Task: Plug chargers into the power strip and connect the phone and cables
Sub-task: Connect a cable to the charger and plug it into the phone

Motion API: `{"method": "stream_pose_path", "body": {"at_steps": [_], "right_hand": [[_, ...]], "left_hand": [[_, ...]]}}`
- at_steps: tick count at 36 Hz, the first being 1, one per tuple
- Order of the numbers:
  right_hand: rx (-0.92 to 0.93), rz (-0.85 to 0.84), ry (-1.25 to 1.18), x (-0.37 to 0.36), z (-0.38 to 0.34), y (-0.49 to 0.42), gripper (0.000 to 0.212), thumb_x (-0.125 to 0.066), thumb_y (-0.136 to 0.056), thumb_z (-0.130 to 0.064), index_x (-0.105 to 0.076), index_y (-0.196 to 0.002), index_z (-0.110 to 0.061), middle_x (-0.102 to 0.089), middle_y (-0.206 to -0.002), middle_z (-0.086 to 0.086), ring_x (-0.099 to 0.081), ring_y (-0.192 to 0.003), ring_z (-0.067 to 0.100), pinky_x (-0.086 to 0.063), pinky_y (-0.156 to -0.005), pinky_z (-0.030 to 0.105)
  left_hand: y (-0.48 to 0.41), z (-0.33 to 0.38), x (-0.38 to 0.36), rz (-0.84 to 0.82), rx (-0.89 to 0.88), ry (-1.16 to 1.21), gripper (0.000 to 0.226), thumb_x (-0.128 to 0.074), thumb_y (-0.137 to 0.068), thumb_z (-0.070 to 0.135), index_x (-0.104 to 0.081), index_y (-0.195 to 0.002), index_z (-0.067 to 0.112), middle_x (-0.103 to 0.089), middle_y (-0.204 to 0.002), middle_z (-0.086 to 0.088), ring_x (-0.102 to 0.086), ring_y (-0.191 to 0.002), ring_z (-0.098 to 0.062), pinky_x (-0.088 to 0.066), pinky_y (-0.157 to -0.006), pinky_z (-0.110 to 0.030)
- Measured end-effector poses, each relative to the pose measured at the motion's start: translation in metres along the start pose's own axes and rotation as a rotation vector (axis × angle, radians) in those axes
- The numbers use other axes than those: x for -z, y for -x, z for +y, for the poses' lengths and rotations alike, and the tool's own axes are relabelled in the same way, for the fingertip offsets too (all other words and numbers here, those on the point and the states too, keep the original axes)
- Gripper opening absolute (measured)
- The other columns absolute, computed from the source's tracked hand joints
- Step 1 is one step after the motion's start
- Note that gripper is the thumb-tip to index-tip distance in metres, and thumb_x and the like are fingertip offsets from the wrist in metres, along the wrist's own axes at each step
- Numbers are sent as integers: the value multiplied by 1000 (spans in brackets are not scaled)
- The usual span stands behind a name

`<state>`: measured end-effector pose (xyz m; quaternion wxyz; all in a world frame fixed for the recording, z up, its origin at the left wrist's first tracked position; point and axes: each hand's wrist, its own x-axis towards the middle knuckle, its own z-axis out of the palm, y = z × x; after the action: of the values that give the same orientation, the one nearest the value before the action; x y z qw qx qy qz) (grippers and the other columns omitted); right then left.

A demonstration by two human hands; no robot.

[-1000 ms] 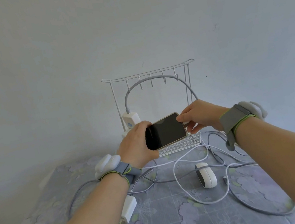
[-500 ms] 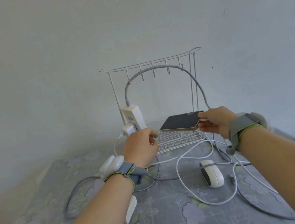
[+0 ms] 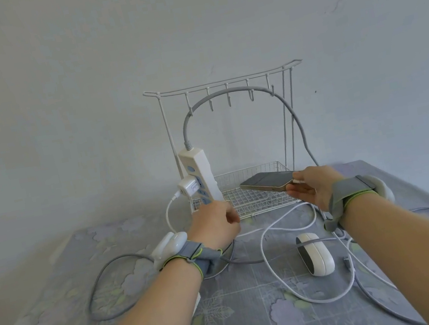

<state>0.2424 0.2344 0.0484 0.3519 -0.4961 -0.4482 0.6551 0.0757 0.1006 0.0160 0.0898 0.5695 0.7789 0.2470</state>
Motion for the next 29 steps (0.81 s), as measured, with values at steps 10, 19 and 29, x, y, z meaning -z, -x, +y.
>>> {"method": "stream_pose_path", "body": {"at_steps": [10,19,29], "right_hand": [[-1,-40,209,-5,-9,-4,26,-35,-94,6,-44,-71,-3,-44,-49,14,-44,-31,21,-45,-35,24],[51,-37,266,-11,-7,-9,27,-37,-95,8,-46,-70,0,-54,-41,11,-49,-24,14,-47,-34,22],[31,-42,198,-3,-6,-2,26,-43,-93,8,-49,-69,-2,-46,-31,8,-43,-23,14,-46,-34,23]], "left_hand": [[1,-1,2,-44,-4,-10,18,-59,-80,13,-74,-90,17,-73,-95,-2,-66,-92,-18,-53,-87,-32],[1,2,1,-77,-8,-47,18,-59,-81,14,-74,-91,18,-73,-97,-2,-66,-94,-18,-52,-89,-32],[6,3,3,-78,-18,-55,18,-58,-83,16,-73,-91,17,-72,-98,-3,-65,-94,-19,-52,-89,-31]]}}
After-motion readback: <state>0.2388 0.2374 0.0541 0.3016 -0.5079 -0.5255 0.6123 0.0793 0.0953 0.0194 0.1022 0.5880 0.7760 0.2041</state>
